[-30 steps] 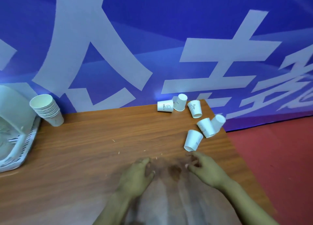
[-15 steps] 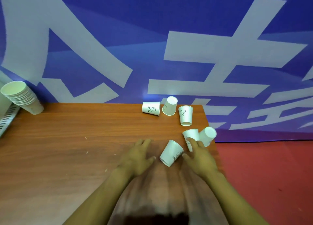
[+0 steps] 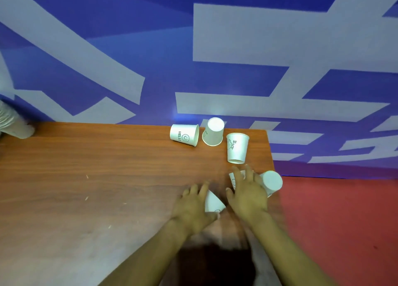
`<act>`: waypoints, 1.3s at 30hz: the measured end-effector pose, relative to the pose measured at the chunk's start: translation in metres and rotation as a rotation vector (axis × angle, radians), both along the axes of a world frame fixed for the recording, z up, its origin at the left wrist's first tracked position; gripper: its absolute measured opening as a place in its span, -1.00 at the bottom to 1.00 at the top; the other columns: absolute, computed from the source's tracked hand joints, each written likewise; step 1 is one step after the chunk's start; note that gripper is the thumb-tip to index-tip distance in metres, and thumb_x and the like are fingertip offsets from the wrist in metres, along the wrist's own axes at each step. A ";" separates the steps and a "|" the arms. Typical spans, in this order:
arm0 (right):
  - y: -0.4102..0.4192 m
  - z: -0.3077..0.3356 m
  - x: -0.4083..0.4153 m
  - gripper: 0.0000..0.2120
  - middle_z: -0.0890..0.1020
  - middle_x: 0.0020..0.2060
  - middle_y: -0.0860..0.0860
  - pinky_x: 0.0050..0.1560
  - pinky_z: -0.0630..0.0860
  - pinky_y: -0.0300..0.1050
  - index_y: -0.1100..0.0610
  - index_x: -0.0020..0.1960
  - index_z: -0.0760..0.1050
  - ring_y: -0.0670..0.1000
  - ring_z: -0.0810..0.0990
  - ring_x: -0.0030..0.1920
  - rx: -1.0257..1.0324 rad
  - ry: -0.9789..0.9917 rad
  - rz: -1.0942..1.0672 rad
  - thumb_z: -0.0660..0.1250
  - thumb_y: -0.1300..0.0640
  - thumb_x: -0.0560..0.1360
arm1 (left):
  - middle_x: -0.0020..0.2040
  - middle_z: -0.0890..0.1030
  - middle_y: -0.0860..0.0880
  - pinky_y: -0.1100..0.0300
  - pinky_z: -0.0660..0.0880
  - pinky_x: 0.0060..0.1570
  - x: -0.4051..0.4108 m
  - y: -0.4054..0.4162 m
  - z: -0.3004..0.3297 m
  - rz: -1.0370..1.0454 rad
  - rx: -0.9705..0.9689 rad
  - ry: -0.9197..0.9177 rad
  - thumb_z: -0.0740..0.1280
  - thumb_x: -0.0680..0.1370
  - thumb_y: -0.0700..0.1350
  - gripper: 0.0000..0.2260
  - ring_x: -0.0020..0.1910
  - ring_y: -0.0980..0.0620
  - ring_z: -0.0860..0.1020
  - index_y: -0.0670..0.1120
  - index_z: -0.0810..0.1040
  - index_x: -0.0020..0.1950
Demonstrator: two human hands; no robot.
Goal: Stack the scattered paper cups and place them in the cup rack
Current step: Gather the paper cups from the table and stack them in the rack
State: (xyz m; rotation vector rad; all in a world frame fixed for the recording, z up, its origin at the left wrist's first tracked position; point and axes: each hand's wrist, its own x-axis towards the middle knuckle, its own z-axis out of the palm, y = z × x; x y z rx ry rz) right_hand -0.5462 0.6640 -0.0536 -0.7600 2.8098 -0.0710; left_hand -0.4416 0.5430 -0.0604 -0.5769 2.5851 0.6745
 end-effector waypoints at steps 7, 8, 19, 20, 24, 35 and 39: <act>-0.003 -0.021 -0.006 -0.48 0.44 0.29 0.17 -0.14 0.53 0.08 0.12 0.19 0.46 0.24 0.52 0.08 0.005 -0.003 -0.003 0.49 0.03 0.28 | 0.42 0.30 0.01 0.05 0.30 0.29 -0.008 0.012 -0.013 0.006 0.008 -0.004 0.30 0.44 0.21 -0.26 0.35 -0.06 0.34 0.03 0.05 0.51; -0.003 -0.021 -0.005 -0.48 0.44 0.29 0.18 -0.12 0.52 0.09 0.14 0.19 0.46 0.25 0.52 0.07 -0.016 -0.013 -0.010 0.49 0.05 0.28 | 0.41 0.31 0.01 0.06 0.31 0.29 -0.007 0.012 -0.013 0.006 0.004 0.002 0.31 0.45 0.19 -0.27 0.35 -0.06 0.34 0.03 0.05 0.51; -0.003 0.021 0.032 -0.57 0.33 0.01 -0.05 -0.12 0.33 -0.12 0.00 -0.04 0.20 0.05 0.39 0.01 -0.374 -0.280 -0.008 0.41 0.10 0.27 | 0.30 0.32 0.04 0.13 0.43 0.08 0.052 -0.037 0.027 0.237 0.211 0.200 0.48 0.29 -0.06 -0.18 0.22 -0.07 0.44 0.07 0.14 0.46; -0.006 0.029 0.039 -0.56 0.35 0.00 -0.05 -0.13 0.31 -0.13 0.00 -0.04 0.20 0.03 0.38 0.00 -0.385 -0.280 0.000 0.42 0.08 0.27 | 0.28 0.32 0.03 0.15 0.42 0.07 0.059 -0.042 0.034 0.264 0.229 0.245 0.48 0.32 -0.06 -0.20 0.23 -0.05 0.42 0.06 0.15 0.45; -0.026 0.058 0.068 -0.54 0.37 0.01 -0.06 -0.11 0.31 -0.17 -0.01 0.03 0.26 0.00 0.39 0.02 -0.536 -0.323 0.032 0.46 0.12 0.27 | 0.25 0.34 -0.02 0.13 0.41 0.09 0.095 -0.062 0.068 0.419 0.246 0.435 0.50 0.38 0.04 -0.24 0.23 -0.05 0.41 -0.03 0.18 0.46; -0.053 0.094 0.142 -0.48 0.43 0.04 -0.13 0.03 0.44 -0.09 -0.11 0.07 0.28 -0.01 0.43 0.09 -0.692 -0.273 0.071 0.52 0.01 0.27 | 0.31 0.35 0.03 0.18 0.23 0.15 0.178 -0.104 0.126 0.460 0.201 0.635 0.44 0.41 0.00 -0.28 0.30 -0.01 0.24 0.11 0.15 0.47; -0.072 0.106 0.175 -0.48 0.45 0.07 -0.18 0.06 0.48 -0.05 -0.15 0.10 0.28 -0.06 0.46 0.09 -0.707 -0.238 0.014 0.51 -0.09 0.28 | 0.35 0.29 0.02 0.21 0.28 0.17 0.202 -0.133 0.127 0.386 0.259 0.613 0.48 0.39 -0.07 -0.09 0.33 0.02 0.31 0.14 -0.05 0.54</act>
